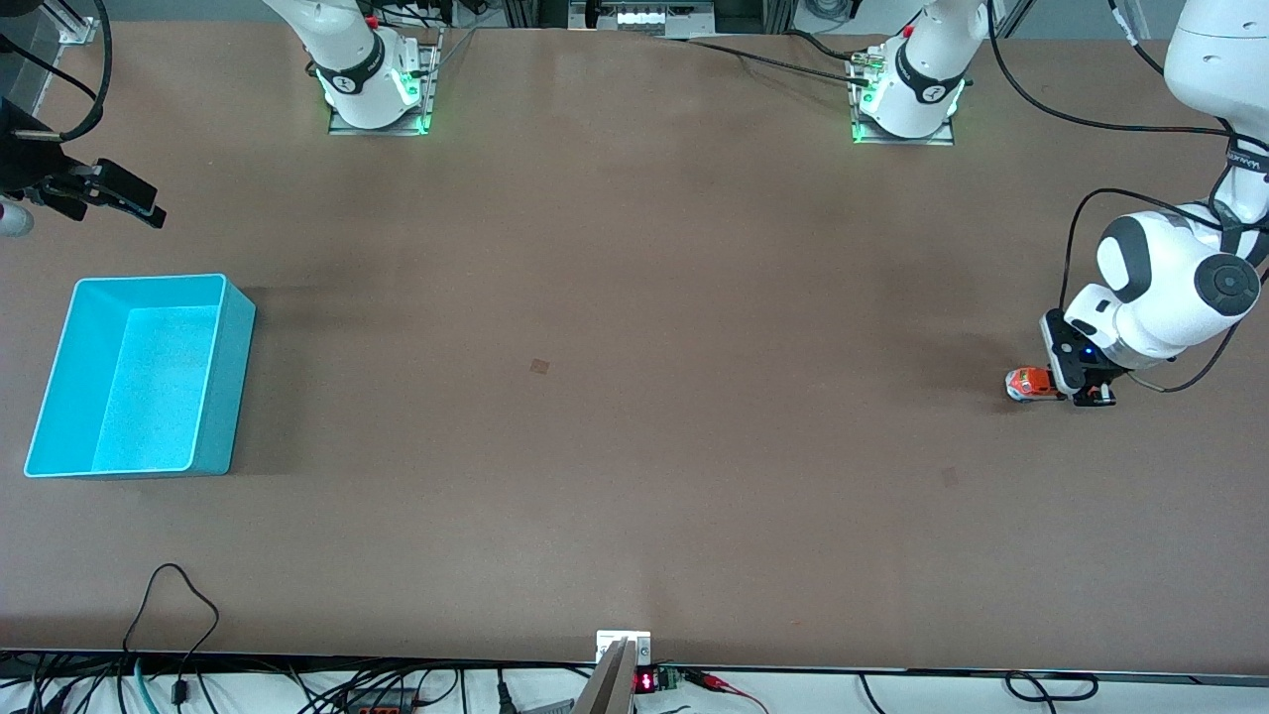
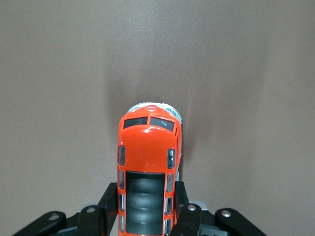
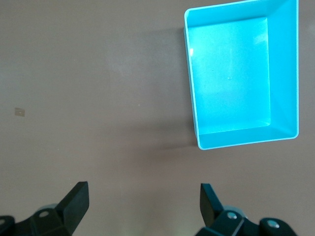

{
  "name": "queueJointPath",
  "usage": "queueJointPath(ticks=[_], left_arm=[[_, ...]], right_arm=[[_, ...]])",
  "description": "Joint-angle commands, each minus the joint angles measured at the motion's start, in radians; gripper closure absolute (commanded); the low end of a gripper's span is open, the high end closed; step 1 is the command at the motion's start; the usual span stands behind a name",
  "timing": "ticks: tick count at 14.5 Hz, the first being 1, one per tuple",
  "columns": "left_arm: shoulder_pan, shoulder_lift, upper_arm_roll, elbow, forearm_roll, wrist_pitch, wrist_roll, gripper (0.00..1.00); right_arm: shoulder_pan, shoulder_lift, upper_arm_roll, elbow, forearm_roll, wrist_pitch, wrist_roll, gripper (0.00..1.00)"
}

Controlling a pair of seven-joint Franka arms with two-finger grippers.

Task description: Wind up bus and store in blue box

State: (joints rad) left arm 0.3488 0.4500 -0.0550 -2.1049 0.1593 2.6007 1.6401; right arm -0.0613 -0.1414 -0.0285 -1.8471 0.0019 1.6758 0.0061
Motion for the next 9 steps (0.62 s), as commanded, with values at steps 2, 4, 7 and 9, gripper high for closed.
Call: queueJointPath(ticks=[2, 4, 7, 9], left_arm=[[0.013, 0.047, -0.008, 0.016, 0.008, -0.007, 0.004, 0.81], [0.013, 0.047, -0.008, 0.016, 0.008, -0.007, 0.004, 0.76], [0.009, 0.038, -0.009, 0.017, 0.009, -0.011, 0.004, 0.0], [0.009, 0.019, -0.009, 0.017, 0.008, -0.019, 0.0, 0.0]], right_arm=[[-0.003, -0.01, 0.002, -0.006, 0.007, -0.007, 0.014, 0.0], [-0.005, -0.009, 0.002, -0.004, 0.007, -0.007, 0.014, 0.0], [-0.005, -0.01, 0.001, -0.004, 0.007, -0.007, 0.014, 0.0], [-0.005, -0.01, -0.005, -0.004, 0.007, -0.007, 0.014, 0.0]])
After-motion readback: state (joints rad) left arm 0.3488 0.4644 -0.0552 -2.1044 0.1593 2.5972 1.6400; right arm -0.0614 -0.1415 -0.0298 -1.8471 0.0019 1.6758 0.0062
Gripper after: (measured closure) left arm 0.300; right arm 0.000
